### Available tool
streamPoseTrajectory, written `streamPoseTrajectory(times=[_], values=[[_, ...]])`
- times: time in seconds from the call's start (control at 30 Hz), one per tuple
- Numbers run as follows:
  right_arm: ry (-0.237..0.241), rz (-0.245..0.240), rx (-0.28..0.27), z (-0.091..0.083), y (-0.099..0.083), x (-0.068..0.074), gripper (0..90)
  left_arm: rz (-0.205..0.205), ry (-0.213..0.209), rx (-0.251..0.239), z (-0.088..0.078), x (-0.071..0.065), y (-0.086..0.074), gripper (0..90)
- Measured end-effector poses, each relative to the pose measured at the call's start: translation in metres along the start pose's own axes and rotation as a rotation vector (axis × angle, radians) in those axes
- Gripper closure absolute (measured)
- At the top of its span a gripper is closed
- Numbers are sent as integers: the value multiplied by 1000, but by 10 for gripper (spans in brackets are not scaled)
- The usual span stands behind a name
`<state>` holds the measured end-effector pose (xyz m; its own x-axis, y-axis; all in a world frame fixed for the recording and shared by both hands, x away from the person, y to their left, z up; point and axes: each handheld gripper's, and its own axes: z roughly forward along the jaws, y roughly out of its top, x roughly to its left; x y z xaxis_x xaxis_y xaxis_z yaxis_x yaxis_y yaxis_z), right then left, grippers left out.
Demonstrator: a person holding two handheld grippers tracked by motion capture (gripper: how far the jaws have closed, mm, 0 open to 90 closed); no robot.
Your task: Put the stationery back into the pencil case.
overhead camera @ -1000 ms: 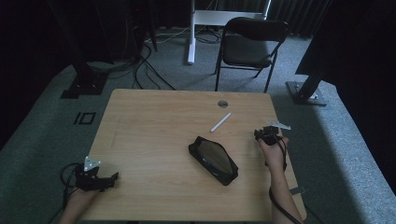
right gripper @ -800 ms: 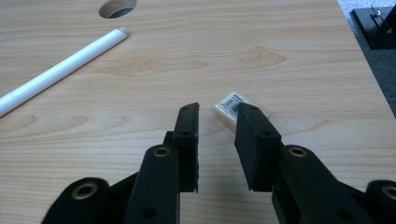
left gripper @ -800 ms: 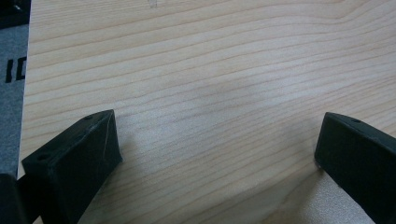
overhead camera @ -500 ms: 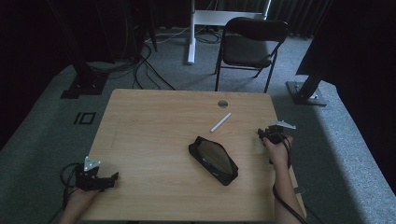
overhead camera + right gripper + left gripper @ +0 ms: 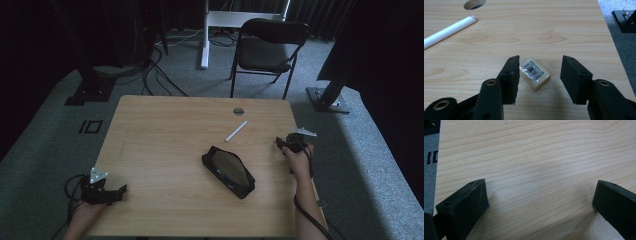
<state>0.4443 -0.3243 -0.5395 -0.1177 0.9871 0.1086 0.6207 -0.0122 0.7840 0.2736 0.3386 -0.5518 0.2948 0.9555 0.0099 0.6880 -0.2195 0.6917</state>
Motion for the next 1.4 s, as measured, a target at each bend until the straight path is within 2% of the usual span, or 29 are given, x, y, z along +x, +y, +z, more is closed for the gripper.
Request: streamPoseTrajectory(times=[0.13, 0.27, 0.33, 0.53, 0.63, 0.7, 0.77, 0.87, 1.2, 1.4], values=[[-5, 1, 7, 4, -1, -2, 466, 0, 0, 0, 0, 0, 0, 1], [-14, -15, 20, 8, -2, -2, 454, 0, 0, 0, 0, 0, 0, 1], [-18, -37, 22, 11, -2, -2, 461, 0, 0, 0, 0, 0, 0, 1], [-14, -84, 43, 14, -3, 1, 532, 0, 0, 0, 0, 0, 0, 1], [-19, -90, 42, 14, -3, 2, 557, 0, 0, 0, 0, 0, 0, 1], [-34, -95, 42, 14, -3, 2, 655, 0, 0, 0, 0, 0, 0, 1], [-34, -97, 41, 13, -3, 2, 675, 0, 0, 0, 0, 0, 0, 1], [-18, -74, 46, 11, -3, 2, 680, 0, 0, 0, 0, 0, 0, 1], [18, -93, 45, -3, 5, 10, 680, 0, 0, 0, 0, 0, 0, 1], [55, -115, 42, -13, 10, 21, 681, 0, 0, 0, 0, 0, 0, 1]])
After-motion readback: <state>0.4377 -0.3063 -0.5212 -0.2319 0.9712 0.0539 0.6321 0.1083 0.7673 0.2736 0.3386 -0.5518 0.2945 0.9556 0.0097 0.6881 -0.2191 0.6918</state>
